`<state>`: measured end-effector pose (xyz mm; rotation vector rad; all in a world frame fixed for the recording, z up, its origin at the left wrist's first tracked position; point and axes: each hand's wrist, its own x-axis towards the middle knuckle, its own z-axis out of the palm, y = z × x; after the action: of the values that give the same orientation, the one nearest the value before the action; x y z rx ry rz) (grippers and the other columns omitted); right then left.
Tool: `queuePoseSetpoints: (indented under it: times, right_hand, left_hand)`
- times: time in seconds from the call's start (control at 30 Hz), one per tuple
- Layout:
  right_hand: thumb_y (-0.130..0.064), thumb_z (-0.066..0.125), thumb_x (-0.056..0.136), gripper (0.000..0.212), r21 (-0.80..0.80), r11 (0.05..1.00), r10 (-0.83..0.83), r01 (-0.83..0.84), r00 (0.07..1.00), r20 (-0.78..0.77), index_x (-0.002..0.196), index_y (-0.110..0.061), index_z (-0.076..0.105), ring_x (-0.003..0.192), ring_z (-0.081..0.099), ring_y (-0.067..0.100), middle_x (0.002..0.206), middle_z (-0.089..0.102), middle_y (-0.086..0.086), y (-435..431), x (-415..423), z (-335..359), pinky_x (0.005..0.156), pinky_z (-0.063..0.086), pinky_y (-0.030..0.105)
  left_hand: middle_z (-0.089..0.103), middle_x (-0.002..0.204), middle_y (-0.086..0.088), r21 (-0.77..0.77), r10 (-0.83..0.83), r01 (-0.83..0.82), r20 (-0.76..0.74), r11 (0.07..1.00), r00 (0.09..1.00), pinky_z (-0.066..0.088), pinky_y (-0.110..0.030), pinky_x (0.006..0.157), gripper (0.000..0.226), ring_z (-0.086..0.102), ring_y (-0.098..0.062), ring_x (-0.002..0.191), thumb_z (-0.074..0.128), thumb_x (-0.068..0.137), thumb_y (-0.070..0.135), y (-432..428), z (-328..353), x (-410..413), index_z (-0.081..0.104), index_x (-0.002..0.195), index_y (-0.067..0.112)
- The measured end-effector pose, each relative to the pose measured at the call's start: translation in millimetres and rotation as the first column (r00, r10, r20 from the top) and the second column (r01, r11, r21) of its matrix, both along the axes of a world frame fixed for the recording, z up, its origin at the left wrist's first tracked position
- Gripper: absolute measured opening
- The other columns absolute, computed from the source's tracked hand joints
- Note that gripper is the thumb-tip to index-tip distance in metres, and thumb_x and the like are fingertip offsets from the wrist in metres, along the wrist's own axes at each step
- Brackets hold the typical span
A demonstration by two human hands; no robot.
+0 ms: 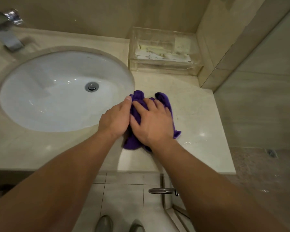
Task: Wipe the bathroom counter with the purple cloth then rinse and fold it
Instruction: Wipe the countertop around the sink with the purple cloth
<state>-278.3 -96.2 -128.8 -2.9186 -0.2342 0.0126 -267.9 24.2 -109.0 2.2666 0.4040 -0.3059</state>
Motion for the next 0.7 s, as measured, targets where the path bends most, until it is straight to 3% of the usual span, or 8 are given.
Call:
queuePoseSetpoints:
  times: [0.17,0.3,0.43,0.53,0.7]
  right_hand:
    - [-0.057,0.038,0.092,0.052,0.048,0.999,-0.002,0.001,1.000,0.018,0.141,-0.040,0.046,0.142,0.036,0.029,0.149,0.047,-0.004,13,2,-2,0.111,0.033,0.052]
    - [-0.061,0.038,0.093,0.053,0.090,0.996,-0.003,0.000,0.999,0.034,0.139,-0.038,0.051,0.139,0.041,0.027,0.147,0.051,-0.003,1,3,-4,0.109,0.038,0.051]
    - [-0.065,0.039,0.093,0.056,0.082,0.994,-0.076,0.071,0.995,0.064,0.140,-0.038,0.052,0.139,0.041,0.026,0.147,0.052,-0.002,-44,3,-7,0.111,0.037,0.046]
    - [-0.065,0.041,0.094,0.057,0.060,0.991,-0.125,0.121,0.990,0.063,0.142,-0.037,0.052,0.140,0.039,0.025,0.149,0.050,-0.002,-85,4,-5,0.113,0.035,0.042]
    - [-0.066,0.040,0.094,0.058,0.045,0.965,-0.262,0.258,0.956,0.130,0.139,-0.035,0.056,0.133,0.046,0.026,0.145,0.054,-0.001,-162,-9,-7,0.106,0.043,0.042]
  left_hand:
    - [0.067,0.119,-0.005,0.057,0.020,-0.022,0.044,0.998,0.999,0.039,-0.039,0.094,0.059,0.057,-0.030,0.111,0.013,0.102,0.055,3,-6,-2,0.063,0.118,0.029]
    - [0.068,0.115,-0.011,0.101,0.002,-0.008,0.060,0.995,0.998,0.040,-0.042,0.095,0.065,0.057,-0.033,0.108,0.009,0.102,0.055,9,-8,-1,0.064,0.117,0.024]
    - [0.064,0.122,-0.017,0.130,-0.014,0.006,0.061,0.992,0.998,0.038,-0.045,0.101,0.070,0.054,-0.037,0.114,0.008,0.103,0.054,5,-5,-1,0.063,0.120,0.016]
    - [0.060,0.132,-0.017,0.122,0.012,-0.018,0.048,0.992,0.999,0.034,-0.043,0.103,0.068,0.051,-0.038,0.122,0.010,0.103,0.055,6,-4,-2,0.060,0.131,0.019]
    - [0.061,0.131,-0.011,0.082,0.038,-0.040,0.034,0.996,0.999,0.034,-0.042,0.101,0.066,0.051,-0.035,0.121,0.011,0.103,0.056,1,-7,1,0.062,0.129,0.022]
